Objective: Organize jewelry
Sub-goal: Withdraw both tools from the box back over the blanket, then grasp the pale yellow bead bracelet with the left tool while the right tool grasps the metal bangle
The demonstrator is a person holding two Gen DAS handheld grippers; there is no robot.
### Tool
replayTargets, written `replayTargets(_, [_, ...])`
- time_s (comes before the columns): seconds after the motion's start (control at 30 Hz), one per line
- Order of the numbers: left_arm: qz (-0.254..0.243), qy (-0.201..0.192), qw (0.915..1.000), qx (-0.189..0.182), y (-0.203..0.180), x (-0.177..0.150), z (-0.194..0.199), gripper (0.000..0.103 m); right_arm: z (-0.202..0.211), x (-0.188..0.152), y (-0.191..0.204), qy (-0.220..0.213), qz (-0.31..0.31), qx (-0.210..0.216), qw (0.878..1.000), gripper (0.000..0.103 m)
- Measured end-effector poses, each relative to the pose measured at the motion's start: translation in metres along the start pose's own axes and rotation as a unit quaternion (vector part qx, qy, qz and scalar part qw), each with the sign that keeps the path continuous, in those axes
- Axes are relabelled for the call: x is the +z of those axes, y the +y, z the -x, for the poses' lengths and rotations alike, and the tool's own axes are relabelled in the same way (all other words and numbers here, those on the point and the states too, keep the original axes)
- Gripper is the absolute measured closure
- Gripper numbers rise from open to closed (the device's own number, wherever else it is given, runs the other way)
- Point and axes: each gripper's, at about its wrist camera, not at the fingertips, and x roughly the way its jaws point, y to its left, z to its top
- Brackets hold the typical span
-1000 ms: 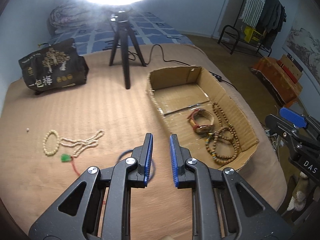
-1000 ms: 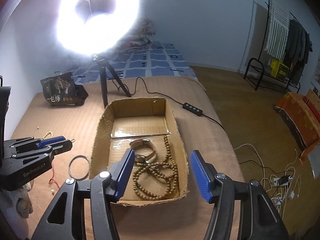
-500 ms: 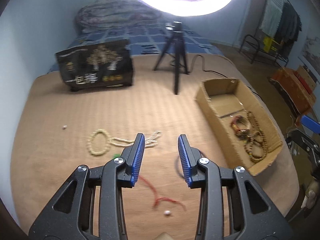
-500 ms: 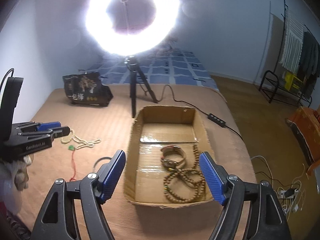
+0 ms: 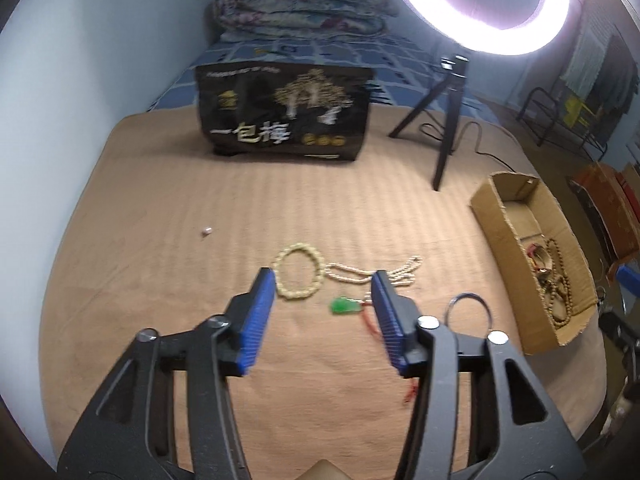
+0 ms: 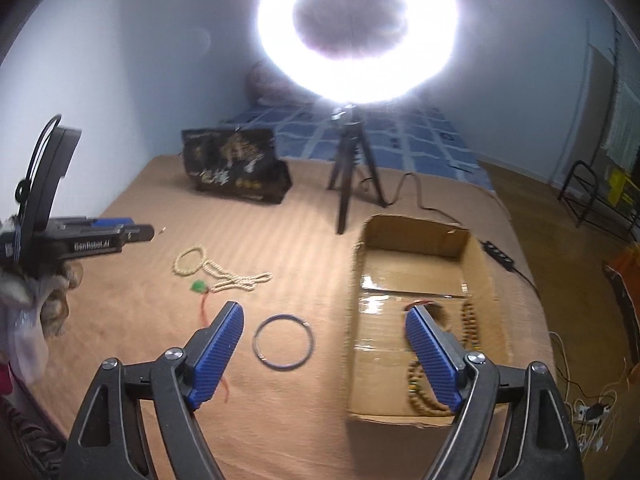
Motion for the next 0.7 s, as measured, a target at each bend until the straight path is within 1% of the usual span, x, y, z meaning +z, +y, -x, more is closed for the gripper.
replayTargets(0.2, [0.022, 0.026, 0.9994, 0.010, 0.028, -0.003, -0.017, 0.049, -0.026, -0.006, 0.021, 0.038, 0.004, 0.038, 0.999, 0.016])
replayTargets(0.27, [0.027, 0.035, 0.9990, 0.010, 0.034, -0.004, -0.022, 0.045, -0.034, -0.009, 0.025, 0.053, 0.000, 0.044, 0.998, 0.016])
replayTargets(0.37, [0.029, 0.042, 0.9986, 0.011, 0.041, -0.006, -0.030, 0.044, -0.051, -0.018, 0.029, 0.087, -0.019, 0.054, 0.995, 0.016])
replayTargets(0.47, [0.030, 0.051, 0.9981, 0.012, 0.047, -0.009, -0.040, 0.044, -0.065, -0.029, 0.031, 0.111, -0.042, 0.062, 0.991, 0.016])
replayTargets(0.6, [0.026, 0.060, 0.9978, 0.012, 0.053, -0.011, -0.052, 0.044, -0.081, -0.044, 0.032, 0.140, -0.068, 0.056, 0.986, 0.016])
replayTargets(0.7, [0.021, 0.063, 0.9978, 0.011, 0.055, -0.012, -0.060, 0.044, -0.086, -0.049, 0.034, 0.144, -0.082, 0.041, 0.985, 0.016])
